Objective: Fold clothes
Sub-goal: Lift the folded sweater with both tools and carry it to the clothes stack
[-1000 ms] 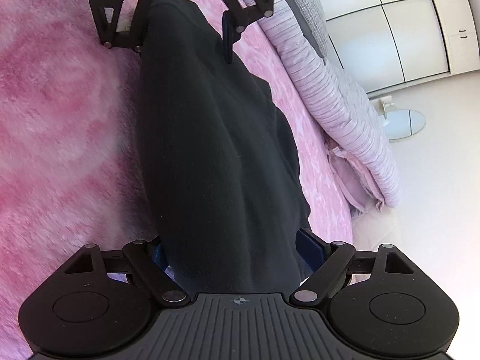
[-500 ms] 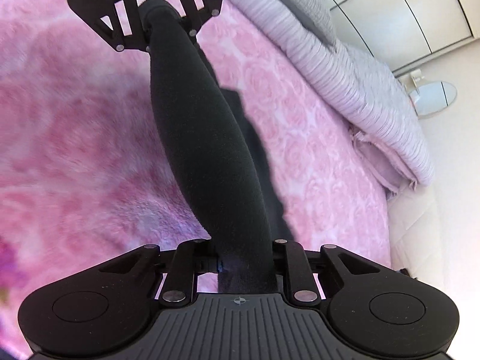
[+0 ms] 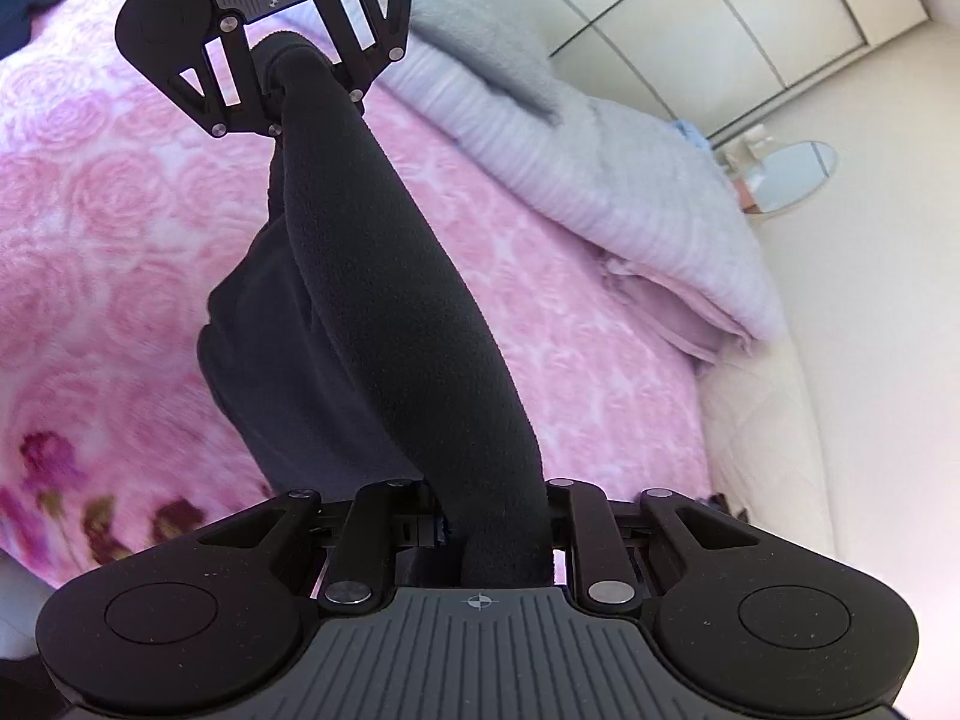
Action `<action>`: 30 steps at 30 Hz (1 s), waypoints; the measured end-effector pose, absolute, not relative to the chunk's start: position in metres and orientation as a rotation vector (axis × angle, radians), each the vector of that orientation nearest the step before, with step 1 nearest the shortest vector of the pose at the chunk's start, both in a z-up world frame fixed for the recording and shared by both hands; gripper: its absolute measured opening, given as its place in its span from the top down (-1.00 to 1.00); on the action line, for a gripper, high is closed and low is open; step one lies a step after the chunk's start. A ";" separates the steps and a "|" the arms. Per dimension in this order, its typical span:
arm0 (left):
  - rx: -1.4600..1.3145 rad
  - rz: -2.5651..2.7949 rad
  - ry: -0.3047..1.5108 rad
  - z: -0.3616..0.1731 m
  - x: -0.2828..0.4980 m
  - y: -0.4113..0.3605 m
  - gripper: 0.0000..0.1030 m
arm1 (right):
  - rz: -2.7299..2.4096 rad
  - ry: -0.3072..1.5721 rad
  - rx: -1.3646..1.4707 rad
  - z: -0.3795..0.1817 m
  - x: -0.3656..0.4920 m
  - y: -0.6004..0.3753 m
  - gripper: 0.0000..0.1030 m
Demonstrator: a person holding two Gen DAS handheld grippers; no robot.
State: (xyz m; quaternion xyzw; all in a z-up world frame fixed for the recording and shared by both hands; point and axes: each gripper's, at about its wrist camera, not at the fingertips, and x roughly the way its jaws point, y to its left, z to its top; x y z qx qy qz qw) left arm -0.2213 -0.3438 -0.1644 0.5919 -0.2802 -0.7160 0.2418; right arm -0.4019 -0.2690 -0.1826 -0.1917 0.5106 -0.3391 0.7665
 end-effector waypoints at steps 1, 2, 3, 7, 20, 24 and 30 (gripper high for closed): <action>1.620 -1.950 -0.768 -0.160 -0.236 -0.349 0.75 | -0.744 1.100 -0.416 -0.178 -0.413 -0.277 0.63; 1.620 -1.943 -0.769 -0.155 -0.251 -0.355 0.75 | -0.753 1.086 -0.413 -0.173 -0.426 -0.283 0.63; 1.618 -1.935 -0.769 -0.151 -0.268 -0.362 0.75 | -0.761 1.076 -0.409 -0.169 -0.441 -0.290 0.63; 1.613 -1.933 -0.734 -0.136 -0.338 -0.387 0.75 | -0.772 1.052 -0.397 -0.154 -0.504 -0.318 0.63; 1.536 -2.011 -0.771 -0.098 -0.512 -0.488 0.75 | -0.771 1.103 -0.370 -0.096 -0.682 -0.418 0.63; 1.433 -2.025 -0.857 -0.076 -0.545 -0.546 0.75 | -0.804 1.125 -0.414 -0.074 -0.712 -0.467 0.64; 1.324 -1.953 -0.983 -0.038 -0.604 -0.655 0.75 | -0.919 1.104 -0.490 -0.031 -0.756 -0.572 0.63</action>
